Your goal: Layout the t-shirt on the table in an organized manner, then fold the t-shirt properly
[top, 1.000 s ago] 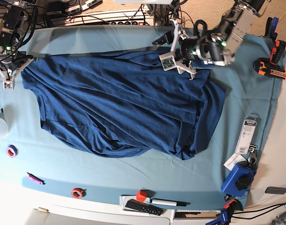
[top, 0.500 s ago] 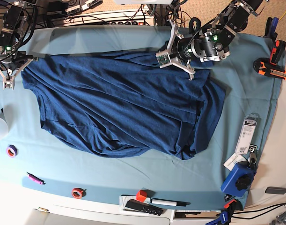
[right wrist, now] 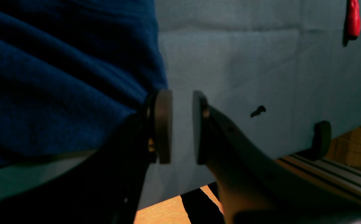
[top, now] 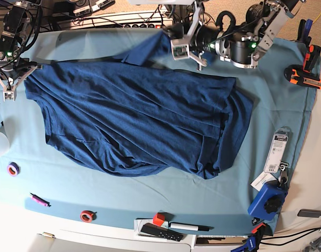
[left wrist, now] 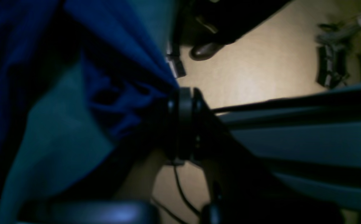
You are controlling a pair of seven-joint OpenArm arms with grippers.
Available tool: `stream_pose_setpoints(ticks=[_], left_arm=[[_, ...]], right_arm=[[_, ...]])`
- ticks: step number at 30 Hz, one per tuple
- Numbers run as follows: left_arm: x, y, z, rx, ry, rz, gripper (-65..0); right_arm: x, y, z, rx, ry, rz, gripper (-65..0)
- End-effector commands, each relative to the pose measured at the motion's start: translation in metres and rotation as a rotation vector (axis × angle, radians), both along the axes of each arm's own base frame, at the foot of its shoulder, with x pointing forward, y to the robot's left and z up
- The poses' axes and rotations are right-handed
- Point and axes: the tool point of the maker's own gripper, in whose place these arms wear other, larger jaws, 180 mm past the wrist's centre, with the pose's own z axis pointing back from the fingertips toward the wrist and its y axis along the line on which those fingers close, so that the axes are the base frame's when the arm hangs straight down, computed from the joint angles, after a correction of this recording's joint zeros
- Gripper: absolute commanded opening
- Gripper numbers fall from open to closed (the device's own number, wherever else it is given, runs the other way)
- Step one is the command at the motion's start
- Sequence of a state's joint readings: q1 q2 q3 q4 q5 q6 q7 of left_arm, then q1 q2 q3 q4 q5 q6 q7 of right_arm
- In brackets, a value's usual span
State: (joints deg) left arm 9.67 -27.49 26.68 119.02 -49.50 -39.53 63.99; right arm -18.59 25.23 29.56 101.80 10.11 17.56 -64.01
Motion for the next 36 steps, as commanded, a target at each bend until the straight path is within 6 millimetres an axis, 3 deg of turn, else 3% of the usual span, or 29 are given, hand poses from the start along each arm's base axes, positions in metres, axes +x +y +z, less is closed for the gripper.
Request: stream_pose_setpoints(ticks=[1,7,13,17,24,29,36], left_arm=[[-0.004,-0.006,0.018,-0.062,-0.006,-0.025,-65.0],[-0.031,-0.009,0.051,-0.126,0.021,-0.139,-65.0],[-0.053,-0.006,0.065,-0.166,0.1,-0.231,-65.0],[-0.065,-0.01,0.092,-0.302,0.194,-0.271,-65.0],[-0.068,-0.011,0.1,-0.326,0.191,-0.285,-65.0],[-0.077,-0.011,0.119,-0.364,0.118,-0.326,-65.0],[-0.068,-0.01,0.119,-0.358,0.095,-0.301,-65.0]], right_arm=[[0.008,-0.008,0.015,-0.041,-0.038,0.007,-52.7],[0.008,-0.008,0.015,-0.041,-0.041,0.008,-52.7],[0.009,-0.008,0.016,-0.042,-0.044,0.01,-52.7],[0.011,-0.007,0.017,-0.043,-0.056,0.016,-52.7],[0.02,-0.012,0.026,-0.061,-0.139,-0.013,-52.7],[0.022,-0.016,0.031,-0.071,-0.185,-0.046,-52.7],[0.019,-0.029,0.04,-0.124,-0.223,-0.12,-52.8]])
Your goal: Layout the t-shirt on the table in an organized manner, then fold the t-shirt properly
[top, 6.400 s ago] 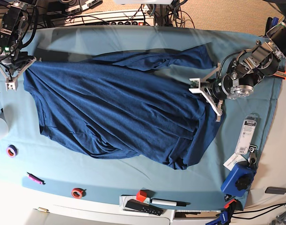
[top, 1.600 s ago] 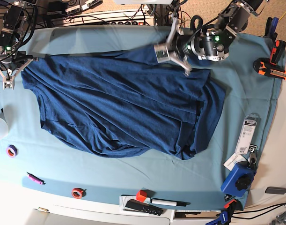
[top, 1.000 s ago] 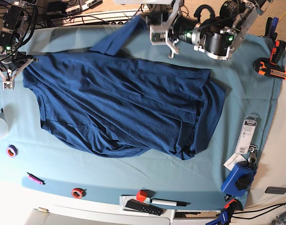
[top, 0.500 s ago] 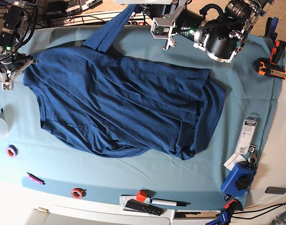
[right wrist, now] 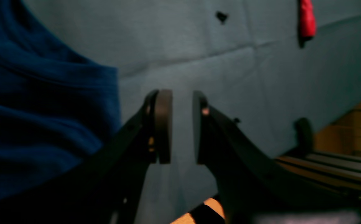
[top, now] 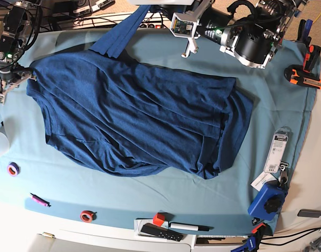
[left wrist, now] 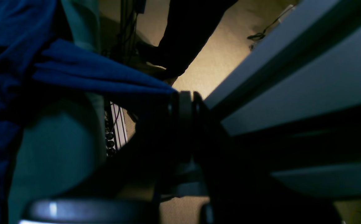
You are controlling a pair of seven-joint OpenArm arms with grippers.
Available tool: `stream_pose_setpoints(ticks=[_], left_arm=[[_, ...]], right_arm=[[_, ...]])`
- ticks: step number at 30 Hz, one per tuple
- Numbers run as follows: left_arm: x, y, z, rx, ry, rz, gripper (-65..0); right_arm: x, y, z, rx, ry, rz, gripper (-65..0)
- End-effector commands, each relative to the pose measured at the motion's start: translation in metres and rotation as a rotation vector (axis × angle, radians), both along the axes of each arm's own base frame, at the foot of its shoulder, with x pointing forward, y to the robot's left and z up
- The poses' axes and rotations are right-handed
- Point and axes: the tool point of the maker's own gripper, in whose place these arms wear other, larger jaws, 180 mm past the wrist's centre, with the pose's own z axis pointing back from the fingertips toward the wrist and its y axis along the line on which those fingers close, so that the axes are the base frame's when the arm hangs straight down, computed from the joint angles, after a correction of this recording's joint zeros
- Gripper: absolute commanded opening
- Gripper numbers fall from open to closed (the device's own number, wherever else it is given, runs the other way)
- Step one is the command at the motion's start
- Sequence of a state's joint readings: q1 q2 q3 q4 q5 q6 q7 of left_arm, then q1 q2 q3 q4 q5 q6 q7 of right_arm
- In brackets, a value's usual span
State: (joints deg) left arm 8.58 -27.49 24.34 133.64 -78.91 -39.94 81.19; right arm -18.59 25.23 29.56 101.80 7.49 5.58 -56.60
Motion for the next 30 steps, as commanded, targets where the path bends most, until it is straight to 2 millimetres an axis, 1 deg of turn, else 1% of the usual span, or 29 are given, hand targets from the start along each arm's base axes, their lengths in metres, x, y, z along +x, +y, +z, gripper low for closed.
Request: stream_pose_setpoints(ticks=[1,3,6,7,9,11,13,15,17,19,20,21,23,24,30], left_arm=[[-0.014,-0.003,0.024,-0.105,0.062,-0.044,-65.0],[-0.014,-0.003,0.024,-0.105,0.062,-0.044,-65.0],[-0.014,-0.003,0.024,-0.105,0.062,-0.044,-65.0],[-0.014,-0.003,0.024,-0.105,0.062,-0.044,-65.0],[-0.014,-0.003,0.024,-0.105,0.062,-0.044,-65.0],[-0.014,-0.003,0.024,-0.105,0.062,-0.044,-65.0],[-0.014,-0.003,0.024,-0.105,0.062,-0.044,-65.0],[-0.014,-0.003,0.024,-0.105,0.062,-0.044,-65.0],[-0.014,-0.003,0.024,-0.105,0.062,-0.044,-65.0],[-0.014,-0.003,0.024,-0.105,0.062,-0.044,-65.0],[-0.014,-0.003,0.024,-0.105,0.062,-0.044,-65.0],[-0.014,-0.003,0.024,-0.105,0.062,-0.044,-65.0],[-0.014,-0.003,0.024,-0.105,0.062,-0.044,-65.0],[-0.014,-0.003,0.024,-0.104,0.062,-0.044,-65.0],[-0.014,-0.002,0.024,-0.101,0.062,-0.044,-65.0]], right_arm=[[0.006,-0.005,0.014,-0.038,-0.017,0.021,-52.9],[0.002,0.002,0.005,-0.003,0.042,0.054,-53.0],[-0.004,0.012,-0.012,0.088,0.074,0.05,-52.3],[-0.005,0.012,-0.018,0.107,0.073,0.044,-51.4],[-0.01,0.01,-0.033,0.151,0.061,0.007,-46.0],[-0.013,0.013,-0.049,0.208,0.057,-0.026,-44.7],[-0.011,0.021,-0.063,0.28,0.05,-0.036,-44.7],[-0.002,0.032,-0.073,0.357,0.034,-0.02,-44.7],[0.006,0.038,-0.079,0.413,0.013,-0.025,-44.8],[0.014,0.038,-0.083,0.442,0.0,-0.037,-44.9],[0.017,0.038,-0.084,0.449,-0.002,-0.039,-46.2],[0.02,0.038,-0.085,0.453,0.001,-0.031,-50.1],[0.024,0.038,-0.085,0.452,0.002,-0.021,-62.1],[0.026,0.037,-0.084,0.449,-0.005,-0.018,-65.0],[0.031,0.03,-0.078,0.4,-0.013,-0.015,-65.0]])
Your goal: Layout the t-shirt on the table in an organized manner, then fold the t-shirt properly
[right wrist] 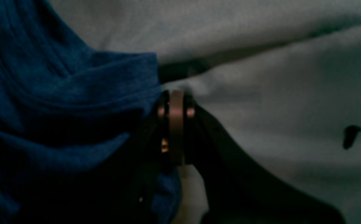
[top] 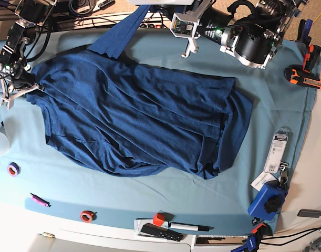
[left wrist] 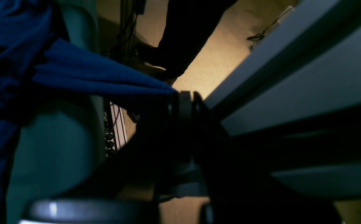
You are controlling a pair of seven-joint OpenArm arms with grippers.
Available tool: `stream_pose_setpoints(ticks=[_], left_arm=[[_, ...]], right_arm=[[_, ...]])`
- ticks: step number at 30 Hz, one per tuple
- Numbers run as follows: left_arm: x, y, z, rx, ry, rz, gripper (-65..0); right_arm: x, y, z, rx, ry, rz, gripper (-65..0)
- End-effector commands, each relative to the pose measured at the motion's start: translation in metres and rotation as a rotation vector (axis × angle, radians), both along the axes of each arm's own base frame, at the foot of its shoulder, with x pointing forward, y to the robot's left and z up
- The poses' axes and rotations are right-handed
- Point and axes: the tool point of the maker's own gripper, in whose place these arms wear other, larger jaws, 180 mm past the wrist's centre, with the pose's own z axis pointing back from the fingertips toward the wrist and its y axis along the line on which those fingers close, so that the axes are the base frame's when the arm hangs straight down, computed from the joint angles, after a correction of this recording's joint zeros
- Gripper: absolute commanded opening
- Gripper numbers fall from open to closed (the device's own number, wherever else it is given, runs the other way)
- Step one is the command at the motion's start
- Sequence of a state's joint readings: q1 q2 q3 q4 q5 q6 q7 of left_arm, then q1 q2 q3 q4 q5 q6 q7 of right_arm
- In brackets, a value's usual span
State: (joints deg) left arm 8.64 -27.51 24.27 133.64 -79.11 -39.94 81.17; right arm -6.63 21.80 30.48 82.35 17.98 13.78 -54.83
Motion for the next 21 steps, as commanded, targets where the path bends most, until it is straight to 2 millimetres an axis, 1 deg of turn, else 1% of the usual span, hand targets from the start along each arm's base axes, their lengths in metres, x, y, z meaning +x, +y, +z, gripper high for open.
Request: stream_pose_setpoints(ticks=[1,6,11,18,20,21], left_arm=[[-0.014,-0.002,0.023,-0.096,0.059,-0.045,-65.0],[-0.011,0.004,0.019,-0.071,0.045,-0.042,-65.0],[0.003,0.005,0.021,-0.066,-0.015,-0.035,-65.0],[0.016,0.006,0.023,-0.064,-0.06,-0.016,-65.0],[0.022,0.008,0.023,-0.062,-0.072,0.006,-65.0],[0.029,0.01,0.019,-0.037,-0.1,0.034,-65.0]], right_arm=[[0.001,0.005,-0.002,0.021,0.016,0.015,-65.0],[0.007,0.002,0.002,0.003,-0.007,0.017,-65.0],[0.005,0.001,0.002,-0.006,0.004,0.016,-65.0],[0.001,-0.005,0.001,-0.037,0.03,0.001,-65.0],[0.001,-0.005,0.001,-0.037,0.031,0.0,-65.0],[0.001,-0.005,0.001,-0.037,0.031,0.001,-65.0]])
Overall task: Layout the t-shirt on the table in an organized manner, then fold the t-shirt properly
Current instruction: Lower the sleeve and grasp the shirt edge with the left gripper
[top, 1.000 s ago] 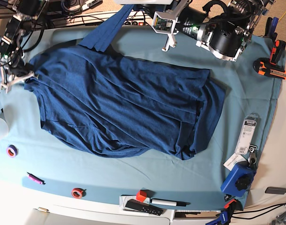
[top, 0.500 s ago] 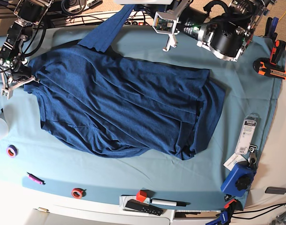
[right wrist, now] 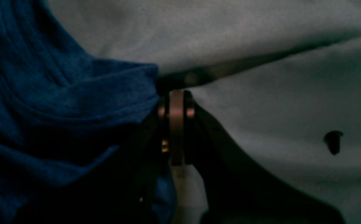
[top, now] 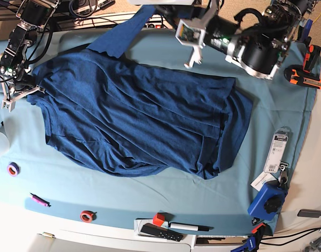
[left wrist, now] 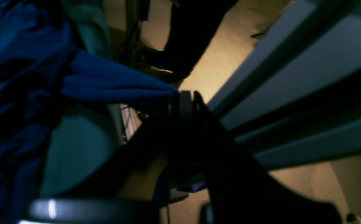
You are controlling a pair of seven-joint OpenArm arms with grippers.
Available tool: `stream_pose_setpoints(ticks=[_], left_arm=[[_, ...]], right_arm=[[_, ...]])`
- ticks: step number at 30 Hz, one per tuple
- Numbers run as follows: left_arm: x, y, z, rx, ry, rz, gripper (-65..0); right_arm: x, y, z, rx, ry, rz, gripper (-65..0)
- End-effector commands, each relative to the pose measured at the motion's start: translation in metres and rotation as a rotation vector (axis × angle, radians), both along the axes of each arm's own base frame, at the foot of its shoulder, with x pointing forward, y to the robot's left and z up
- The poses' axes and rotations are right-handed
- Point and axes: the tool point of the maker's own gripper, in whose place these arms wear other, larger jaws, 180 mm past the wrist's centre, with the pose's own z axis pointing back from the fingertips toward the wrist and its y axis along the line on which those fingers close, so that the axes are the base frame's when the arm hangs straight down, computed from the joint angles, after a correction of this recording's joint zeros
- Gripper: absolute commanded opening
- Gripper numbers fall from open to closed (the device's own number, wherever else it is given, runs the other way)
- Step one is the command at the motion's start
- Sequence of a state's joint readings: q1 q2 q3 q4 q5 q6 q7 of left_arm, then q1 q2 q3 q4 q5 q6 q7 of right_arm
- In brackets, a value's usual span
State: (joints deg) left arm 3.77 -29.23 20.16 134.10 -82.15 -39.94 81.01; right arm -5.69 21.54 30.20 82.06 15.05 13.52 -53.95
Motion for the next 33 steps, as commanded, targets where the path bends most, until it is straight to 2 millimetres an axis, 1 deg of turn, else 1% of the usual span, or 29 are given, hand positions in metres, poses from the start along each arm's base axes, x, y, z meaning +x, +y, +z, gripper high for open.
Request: stream_pose_setpoints(ticks=[1,4,6,7,10,14,16,19,21,22,27,33], left_arm=[[0.008,0.002,0.003,0.0,-0.042,0.028,-65.0],[0.04,0.014,-0.012,0.099,-0.149,0.151,-65.0],[0.061,0.02,-0.01,0.103,-0.199,0.237,-65.0],[0.068,0.023,-0.008,0.101,-0.212,0.265,-65.0],[0.08,0.033,-0.004,0.101,-0.227,0.327,-65.0],[0.091,0.046,-0.003,0.118,-0.237,0.395,-65.0],[0.095,0.053,-0.003,0.123,-0.236,0.427,-65.0],[0.088,0.059,0.001,0.108,-0.19,0.424,-65.0],[0.079,0.055,0.018,0.012,-0.138,0.397,-65.0],[0.079,0.056,0.022,-0.008,-0.134,0.399,-65.0],[0.088,0.064,0.025,-0.003,-0.158,0.442,-65.0],[0.089,0.072,0.023,0.031,-0.17,0.442,-65.0]], right_arm=[[-0.003,-0.001,-0.001,0.003,0.027,0.0,-65.0],[-0.003,-0.001,-0.001,0.003,0.027,0.001,-65.0],[-0.003,-0.001,-0.001,0.003,0.026,0.001,-65.0],[-0.003,-0.001,-0.001,0.003,0.026,0.0,-65.0],[-0.003,-0.001,-0.001,0.002,0.025,0.0,-65.0],[-0.002,-0.002,0.0,-0.001,0.018,-0.008,-65.0],[-0.002,-0.004,0.002,-0.006,0.008,-0.026,-65.0],[-0.001,-0.006,0.003,-0.01,-0.001,-0.037,-65.0],[-0.001,-0.006,0.003,-0.01,-0.001,-0.038,-65.0],[-0.001,-0.006,0.003,-0.01,-0.001,-0.039,-65.0],[-0.003,-0.011,0.004,-0.032,-0.002,-0.064,-65.0],[-0.008,-0.026,0.009,-0.105,0.004,-0.121,-65.0]])
